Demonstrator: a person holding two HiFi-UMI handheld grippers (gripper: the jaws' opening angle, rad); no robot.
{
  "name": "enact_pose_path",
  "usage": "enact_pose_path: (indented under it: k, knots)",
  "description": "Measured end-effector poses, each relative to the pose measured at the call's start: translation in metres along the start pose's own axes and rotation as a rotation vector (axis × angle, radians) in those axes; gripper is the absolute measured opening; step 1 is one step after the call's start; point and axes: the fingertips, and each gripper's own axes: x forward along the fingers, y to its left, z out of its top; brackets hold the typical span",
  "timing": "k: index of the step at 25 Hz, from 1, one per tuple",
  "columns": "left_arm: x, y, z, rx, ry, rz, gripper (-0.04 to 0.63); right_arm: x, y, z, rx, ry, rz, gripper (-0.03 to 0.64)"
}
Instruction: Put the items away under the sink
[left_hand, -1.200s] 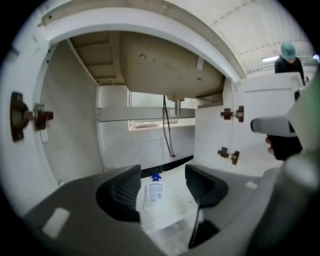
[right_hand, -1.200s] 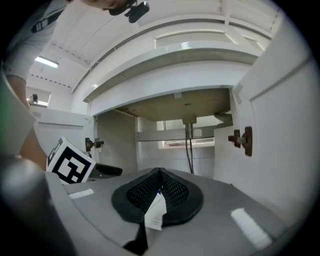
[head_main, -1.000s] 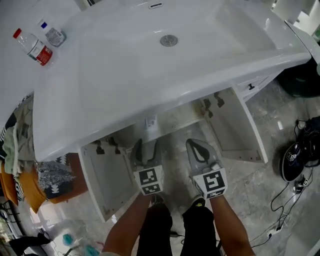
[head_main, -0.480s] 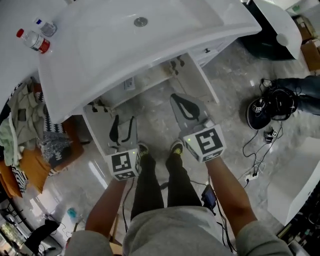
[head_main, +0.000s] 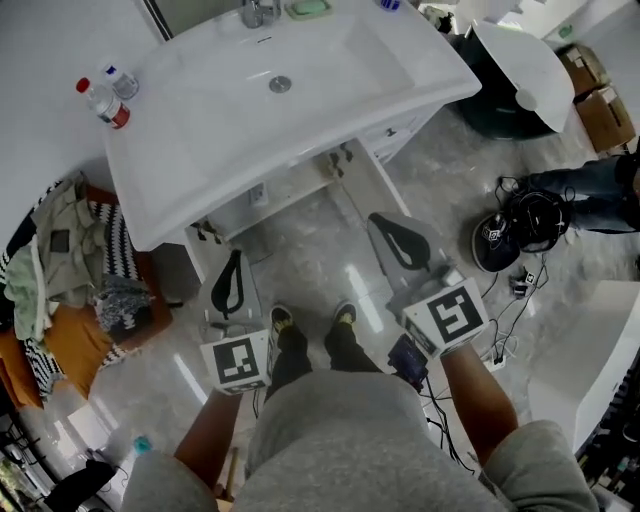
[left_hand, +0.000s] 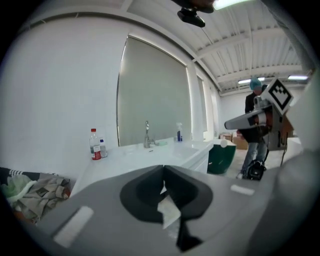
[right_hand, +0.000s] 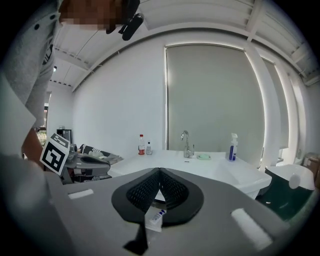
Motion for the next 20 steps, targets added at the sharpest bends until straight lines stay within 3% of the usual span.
enact_pose_path:
  k: [4,10,17,20]
  knots:
    - [-0.020,0.004,0.037,-0.074,-0.026,-0.010,0.012,-0.023,0.000,0.031,0.004,-0.016,-0.033,0.000]
    - [-0.041,0.004,0.071,-0.116,-0.061,-0.034,0.012,-0.053,-0.001,0.049,0.105,-0.049,-0.085,0.000]
    - [-0.052,0.003,0.098,-0.145,-0.140,-0.064,0.012,-0.053,0.006,0.065,0.100,-0.102,-0.082,0.000]
    - [-0.055,0.000,0.095,-0.132,-0.123,-0.059,0.012,-0.057,0.006,0.069,0.105,-0.122,-0.079,0.000]
